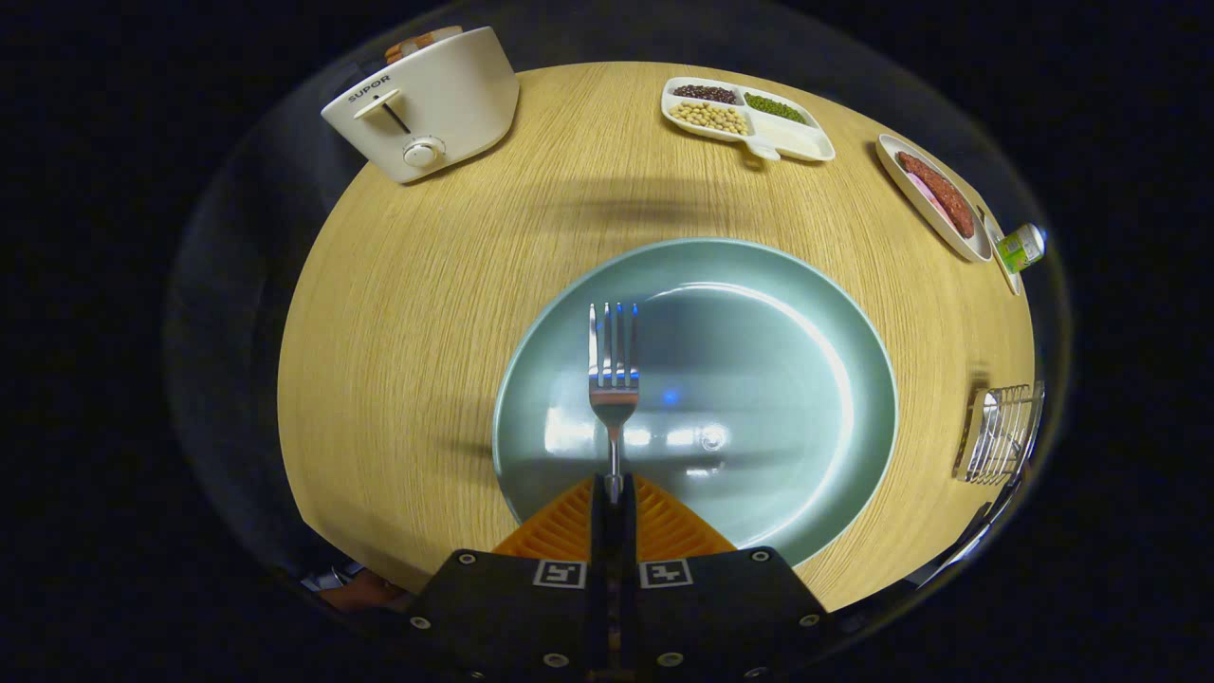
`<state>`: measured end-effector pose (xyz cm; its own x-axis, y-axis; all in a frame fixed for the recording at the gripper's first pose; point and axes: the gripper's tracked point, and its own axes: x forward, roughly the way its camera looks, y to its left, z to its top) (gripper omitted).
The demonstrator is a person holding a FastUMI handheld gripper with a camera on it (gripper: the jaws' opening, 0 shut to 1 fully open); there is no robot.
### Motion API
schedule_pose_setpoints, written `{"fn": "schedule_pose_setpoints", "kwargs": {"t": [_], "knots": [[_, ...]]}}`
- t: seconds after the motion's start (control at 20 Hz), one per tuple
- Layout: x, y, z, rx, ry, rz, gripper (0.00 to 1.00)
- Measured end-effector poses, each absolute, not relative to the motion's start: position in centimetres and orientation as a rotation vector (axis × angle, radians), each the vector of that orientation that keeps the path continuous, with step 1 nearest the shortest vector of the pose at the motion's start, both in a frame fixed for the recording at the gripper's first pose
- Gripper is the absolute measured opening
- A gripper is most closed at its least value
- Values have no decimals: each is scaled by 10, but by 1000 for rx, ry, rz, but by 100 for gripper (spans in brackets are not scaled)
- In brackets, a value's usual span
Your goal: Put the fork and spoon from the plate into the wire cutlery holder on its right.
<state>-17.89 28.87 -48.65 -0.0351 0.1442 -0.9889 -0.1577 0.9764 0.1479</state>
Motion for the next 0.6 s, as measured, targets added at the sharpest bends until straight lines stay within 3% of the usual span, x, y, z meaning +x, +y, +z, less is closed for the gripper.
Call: {"fn": "schedule_pose_setpoints", "kwargs": {"t": [0.6], "knots": [[-147,227,-435,62,1369,184,5]]}}
